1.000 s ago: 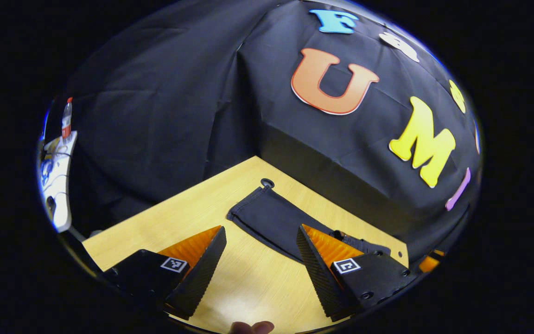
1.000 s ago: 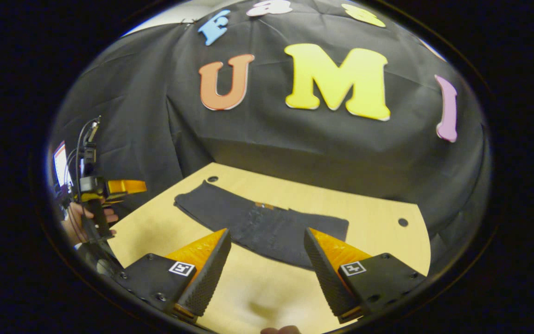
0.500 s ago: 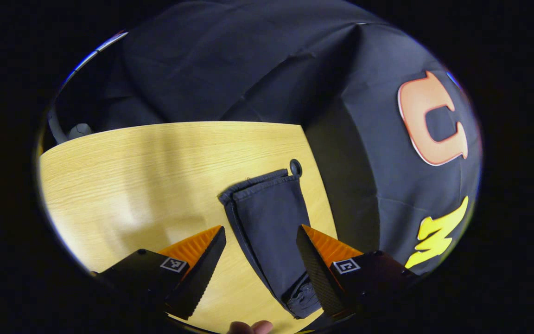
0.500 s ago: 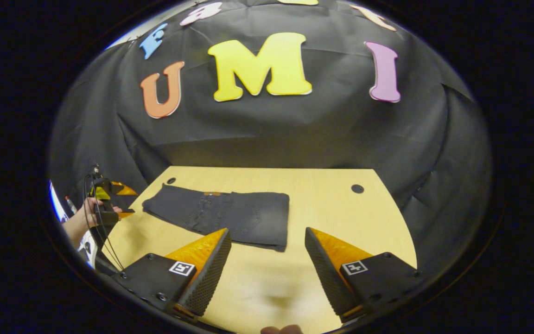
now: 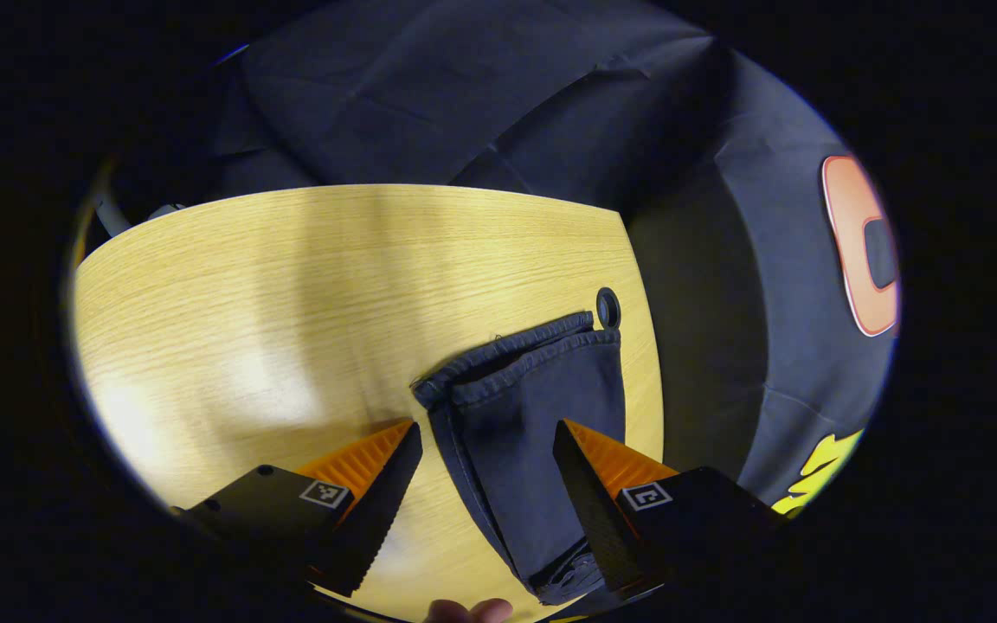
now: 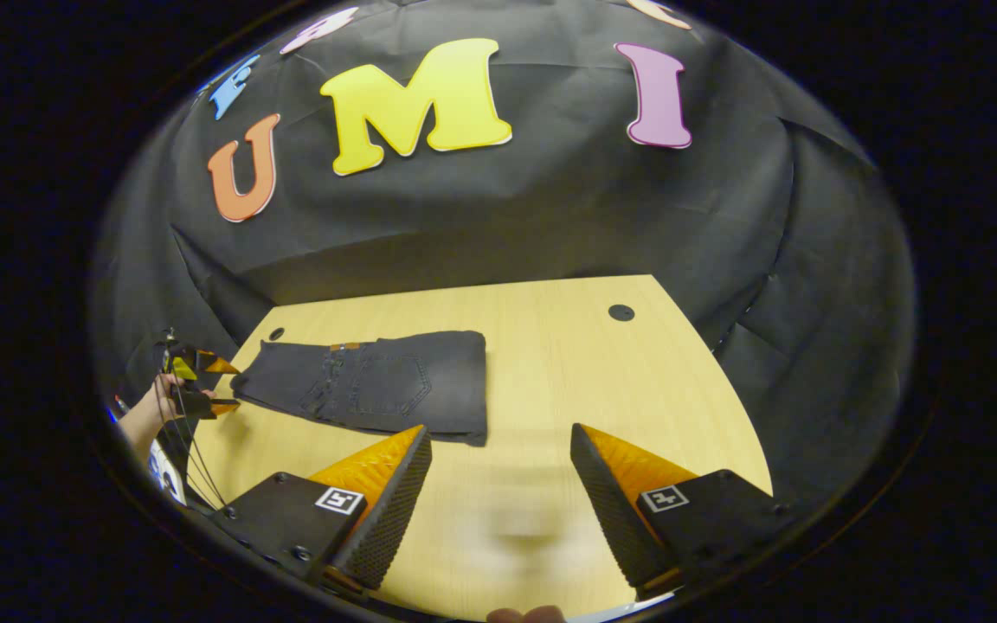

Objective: Grasp the waist and the cuffs of the jeans and fold them to make the two legs overlap; first hold the waist and fold one-third of the jeans toward the cuffs, then hold the cuffs and fold the remaining one-third in the same direction to finish folding.

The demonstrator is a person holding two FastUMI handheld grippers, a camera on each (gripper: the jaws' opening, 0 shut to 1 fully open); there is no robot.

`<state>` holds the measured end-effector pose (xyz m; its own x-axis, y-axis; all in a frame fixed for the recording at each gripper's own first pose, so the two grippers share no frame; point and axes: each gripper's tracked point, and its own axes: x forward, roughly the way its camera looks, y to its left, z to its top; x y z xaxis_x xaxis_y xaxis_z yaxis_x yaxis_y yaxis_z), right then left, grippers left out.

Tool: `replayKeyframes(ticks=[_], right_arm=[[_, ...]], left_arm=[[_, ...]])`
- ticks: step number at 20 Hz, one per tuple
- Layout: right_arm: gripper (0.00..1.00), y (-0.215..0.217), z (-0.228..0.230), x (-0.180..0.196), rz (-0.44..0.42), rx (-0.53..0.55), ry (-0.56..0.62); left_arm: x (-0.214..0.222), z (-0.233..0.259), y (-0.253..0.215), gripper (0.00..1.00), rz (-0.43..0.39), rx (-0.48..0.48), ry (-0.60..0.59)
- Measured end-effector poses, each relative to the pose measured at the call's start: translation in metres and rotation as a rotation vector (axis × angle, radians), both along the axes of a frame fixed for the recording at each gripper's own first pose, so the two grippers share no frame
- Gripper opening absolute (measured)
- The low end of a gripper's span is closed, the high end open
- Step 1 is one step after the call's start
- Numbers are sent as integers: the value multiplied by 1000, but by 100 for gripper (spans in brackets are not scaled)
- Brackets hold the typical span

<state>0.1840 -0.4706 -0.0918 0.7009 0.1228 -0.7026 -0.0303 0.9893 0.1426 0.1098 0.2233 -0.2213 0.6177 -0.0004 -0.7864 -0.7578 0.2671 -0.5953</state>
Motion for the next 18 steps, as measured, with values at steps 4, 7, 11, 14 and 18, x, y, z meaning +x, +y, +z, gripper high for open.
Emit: replayKeyframes(ticks=[4, 7, 11, 14, 18], right_arm=[[100, -4, -10, 3, -27, 22, 23], [97, -7, -18, 0, -40, 22, 42], [98, -14, -27, -7, -69, 30, 71], [97, -22, -20, -11, -81, 19, 51], [97, -29, -10, -18, -95, 17, 28]], left_arm=[[11, -1, 5, 98, 32, -24, 5], [19, -2, 3, 98, 1, -5, 4], [21, -9, -1, 78, -3, 21, 31], [20, -15, -1, 67, 8, 9, 33], [26, -1, -5, 11, -29, 44, -11]])
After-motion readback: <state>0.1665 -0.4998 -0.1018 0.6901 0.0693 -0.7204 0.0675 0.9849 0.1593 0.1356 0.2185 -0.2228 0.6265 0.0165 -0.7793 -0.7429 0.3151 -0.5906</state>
